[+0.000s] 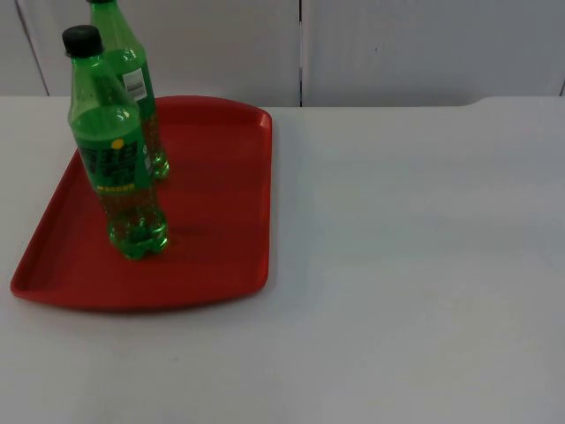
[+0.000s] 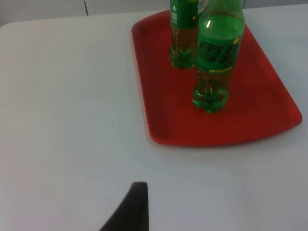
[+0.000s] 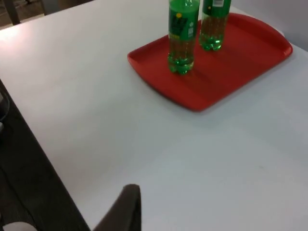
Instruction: Place the bottle upright on the tray.
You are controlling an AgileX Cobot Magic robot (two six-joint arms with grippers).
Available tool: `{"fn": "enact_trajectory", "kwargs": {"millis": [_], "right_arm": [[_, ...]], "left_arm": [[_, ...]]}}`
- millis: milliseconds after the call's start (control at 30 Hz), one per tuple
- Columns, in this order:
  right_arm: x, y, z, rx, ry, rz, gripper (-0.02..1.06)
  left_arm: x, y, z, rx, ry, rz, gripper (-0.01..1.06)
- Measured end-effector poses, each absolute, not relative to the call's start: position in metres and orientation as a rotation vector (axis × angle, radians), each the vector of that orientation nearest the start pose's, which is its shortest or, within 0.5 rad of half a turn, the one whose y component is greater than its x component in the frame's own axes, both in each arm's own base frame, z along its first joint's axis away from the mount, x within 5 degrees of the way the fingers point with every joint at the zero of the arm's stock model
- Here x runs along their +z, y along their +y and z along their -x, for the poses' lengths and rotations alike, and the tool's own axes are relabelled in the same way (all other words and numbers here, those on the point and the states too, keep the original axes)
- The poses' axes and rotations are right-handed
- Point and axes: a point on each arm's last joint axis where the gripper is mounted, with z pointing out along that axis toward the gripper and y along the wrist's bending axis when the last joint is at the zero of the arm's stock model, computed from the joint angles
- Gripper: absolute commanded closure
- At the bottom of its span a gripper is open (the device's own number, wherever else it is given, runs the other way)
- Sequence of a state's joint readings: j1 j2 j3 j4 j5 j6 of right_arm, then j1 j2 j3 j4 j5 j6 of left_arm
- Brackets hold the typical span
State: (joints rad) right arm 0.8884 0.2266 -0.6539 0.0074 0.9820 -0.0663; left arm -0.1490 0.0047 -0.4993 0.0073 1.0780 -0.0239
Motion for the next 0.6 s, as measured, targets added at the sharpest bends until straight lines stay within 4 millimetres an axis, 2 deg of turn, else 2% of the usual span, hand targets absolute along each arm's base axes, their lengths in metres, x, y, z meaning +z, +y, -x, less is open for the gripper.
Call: {"fn": "enact_trajectory", "kwargs": {"millis": [600], "right_arm": [[0.314, -0.02, 0.016, 0.54, 1.768, 0.912, -0.01]], "left_arm": [[0.276, 0.001, 0.005, -0.098, 2.064, -0.129, 0.0]]}}
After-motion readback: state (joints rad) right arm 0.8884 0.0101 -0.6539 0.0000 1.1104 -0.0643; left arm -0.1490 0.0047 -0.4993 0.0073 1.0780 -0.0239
